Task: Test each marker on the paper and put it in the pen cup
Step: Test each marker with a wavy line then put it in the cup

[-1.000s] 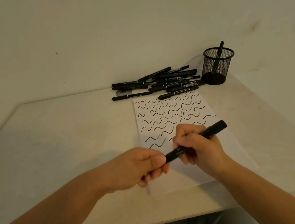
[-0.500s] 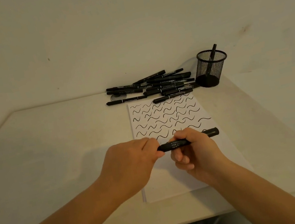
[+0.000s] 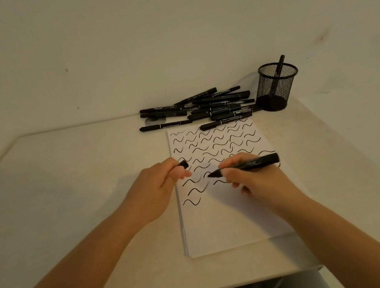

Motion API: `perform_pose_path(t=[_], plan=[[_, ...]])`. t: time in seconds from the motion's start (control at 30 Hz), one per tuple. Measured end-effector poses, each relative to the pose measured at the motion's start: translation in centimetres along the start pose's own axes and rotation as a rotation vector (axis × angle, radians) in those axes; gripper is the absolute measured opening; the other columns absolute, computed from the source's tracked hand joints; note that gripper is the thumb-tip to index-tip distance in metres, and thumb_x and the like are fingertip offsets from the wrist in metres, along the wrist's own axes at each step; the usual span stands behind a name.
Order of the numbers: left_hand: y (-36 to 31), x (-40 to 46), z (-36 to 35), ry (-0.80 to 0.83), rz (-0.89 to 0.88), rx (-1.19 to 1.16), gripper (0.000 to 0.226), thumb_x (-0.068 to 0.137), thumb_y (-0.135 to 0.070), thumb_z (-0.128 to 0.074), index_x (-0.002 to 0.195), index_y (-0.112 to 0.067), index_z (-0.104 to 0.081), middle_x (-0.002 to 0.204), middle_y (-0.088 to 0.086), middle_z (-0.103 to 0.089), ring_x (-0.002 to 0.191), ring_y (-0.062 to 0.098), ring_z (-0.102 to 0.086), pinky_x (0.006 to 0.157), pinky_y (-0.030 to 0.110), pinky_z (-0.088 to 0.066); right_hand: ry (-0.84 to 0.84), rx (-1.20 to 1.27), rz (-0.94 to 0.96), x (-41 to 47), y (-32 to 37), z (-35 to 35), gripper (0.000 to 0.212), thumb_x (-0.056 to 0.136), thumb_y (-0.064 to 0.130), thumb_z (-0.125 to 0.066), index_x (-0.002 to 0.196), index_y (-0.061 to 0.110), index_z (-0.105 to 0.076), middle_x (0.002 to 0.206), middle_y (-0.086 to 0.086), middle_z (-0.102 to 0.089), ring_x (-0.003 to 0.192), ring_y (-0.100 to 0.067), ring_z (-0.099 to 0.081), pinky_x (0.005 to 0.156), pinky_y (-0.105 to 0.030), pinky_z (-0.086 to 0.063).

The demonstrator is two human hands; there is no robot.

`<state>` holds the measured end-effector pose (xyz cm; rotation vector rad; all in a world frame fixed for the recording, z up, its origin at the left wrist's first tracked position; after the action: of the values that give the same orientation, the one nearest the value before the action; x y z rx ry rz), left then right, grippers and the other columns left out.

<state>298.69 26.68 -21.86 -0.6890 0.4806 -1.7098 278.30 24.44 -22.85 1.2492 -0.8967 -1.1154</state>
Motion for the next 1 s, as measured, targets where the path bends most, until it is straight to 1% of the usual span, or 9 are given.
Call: perform_pose_path(t=[0.07, 0.13, 0.23, 0.37, 0.57, 0.7, 0.8, 0.9, 1.0], plan=[[-0.1, 0.7, -1.3, 0.010, -0.013, 0.007, 0.021, 0.096, -0.028, -0.037, 0.093, -0.023, -0.057, 0.094, -0.024, -0.062, 0.083, -0.003, -0.056, 0.071, 0.013, -0.041, 0.012, -0.023, 0.064, -0.2, -0.2, -1.2, 0.008, 0.081, 0.016, -0.064, 0.077, 0.018, -0.069, 0.057, 0.004, -0.065, 0.052, -0.002, -0.056, 0.047, -0.013, -0.040], [0.2, 1.0, -2.4, 0.027, -0.012, 0.014, 0.022, 0.096, -0.029, -0.038, 0.094, -0.022, -0.058, 0.099, -0.017, -0.065, 0.092, 0.004, -0.058, 0.078, 0.022, -0.045, -0.096, -0.103, 0.123, -0.4, -0.6, -1.4, 0.012, 0.081, 0.015, -0.063, 0.070, 0.018, -0.065, 0.054, 0.002, -0.061, 0.050, -0.007, -0.054, 0.051, -0.019, -0.042], [1.1, 0.9, -3.0, 0.011, 0.007, -0.059, 0.022, 0.096, -0.029, -0.038, 0.088, -0.034, -0.057, 0.098, -0.018, -0.066, 0.093, -0.002, -0.055, 0.077, 0.011, -0.040, -0.185, -0.147, 0.126, -0.5, -1.2, -0.9, 0.017, 0.079, 0.013, -0.061, 0.065, 0.021, -0.056, 0.050, -0.001, -0.059, 0.048, -0.010, -0.051, 0.052, -0.027, -0.042], [1.7, 0.9, -3.1, -0.011, 0.037, -0.117, 0.027, 0.096, -0.030, -0.038, 0.079, -0.046, -0.051, 0.096, -0.023, -0.065, 0.093, -0.008, -0.054, 0.075, 0.009, -0.038, -0.068, -0.193, 0.154, -0.6, -1.3, -1.4, 0.018, 0.079, 0.017, -0.063, 0.064, 0.024, -0.056, 0.051, 0.002, -0.062, 0.049, -0.007, -0.054, 0.049, -0.020, -0.043], [1.9, 1.0, -3.1, -0.015, 0.033, -0.143, 0.025, 0.096, -0.030, -0.039, 0.081, -0.043, -0.054, 0.092, -0.030, -0.063, 0.091, -0.011, -0.054, 0.076, 0.009, -0.039, -0.130, -0.276, 0.164, -0.4, -1.6, -1.2, 0.016, 0.077, 0.020, -0.064, 0.065, 0.020, -0.055, 0.057, -0.003, -0.060, 0.054, -0.018, -0.052, 0.052, -0.032, -0.041], [2.0, 1.0, -3.2, -0.004, 0.050, -0.161, 0.022, 0.096, -0.030, -0.039, 0.087, -0.028, -0.059, 0.090, -0.032, -0.063, 0.089, -0.007, -0.056, 0.076, 0.014, -0.043, -0.250, -0.276, 0.167, -0.4, -1.7, -0.2, 0.021, 0.075, 0.014, -0.064, 0.059, 0.019, -0.051, 0.049, 0.007, -0.052, 0.048, -0.010, -0.045, 0.049, -0.027, -0.034], [2.0, 1.0, -3.2, -0.005, 0.048, -0.157, 0.019, 0.095, -0.031, -0.042, 0.087, -0.030, -0.059, 0.091, -0.027, -0.065, 0.091, -0.005, -0.056, 0.077, 0.017, -0.044, -0.298, -0.197, 0.237, -0.3, -1.1, 0.2, 0.014, 0.079, 0.017, -0.067, 0.070, 0.024, -0.059, 0.064, 0.008, -0.062, 0.062, -0.011, -0.059, 0.057, -0.023, -0.045], [1.9, 0.9, -3.2, -0.009, 0.041, -0.086, 0.015, 0.091, -0.036, -0.047, 0.089, -0.030, -0.061, 0.087, -0.008, -0.067, 0.083, 0.007, -0.056, 0.074, 0.029, -0.046, -0.226, -0.062, 0.239, -0.4, -1.0, -0.3, 0.015, 0.080, 0.011, -0.066, 0.076, 0.025, -0.062, 0.063, 0.013, -0.062, 0.060, -0.002, -0.056, 0.055, -0.014, -0.043], [1.7, 0.7, -3.1, -0.031, 0.021, -0.044, 0.013, 0.088, -0.037, -0.052, 0.093, -0.029, -0.062, 0.079, -0.014, -0.060, 0.081, 0.002, -0.051, 0.070, 0.019, -0.041, -0.199, 0.113, 0.185, -0.4, -1.0, 0.0, 0.016, 0.083, 0.010, -0.062, 0.074, 0.022, -0.063, 0.055, 0.009, -0.058, 0.051, -0.004, -0.050, 0.048, -0.014, -0.040]])
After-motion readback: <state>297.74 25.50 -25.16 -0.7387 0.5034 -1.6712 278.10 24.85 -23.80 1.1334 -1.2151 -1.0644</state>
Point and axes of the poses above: each hand's wrist, its own x-axis towards the middle knuckle, its own z-axis out of the back of the hand, y = z × x, the point moved 2 cm from there along x, towards the middle knuckle
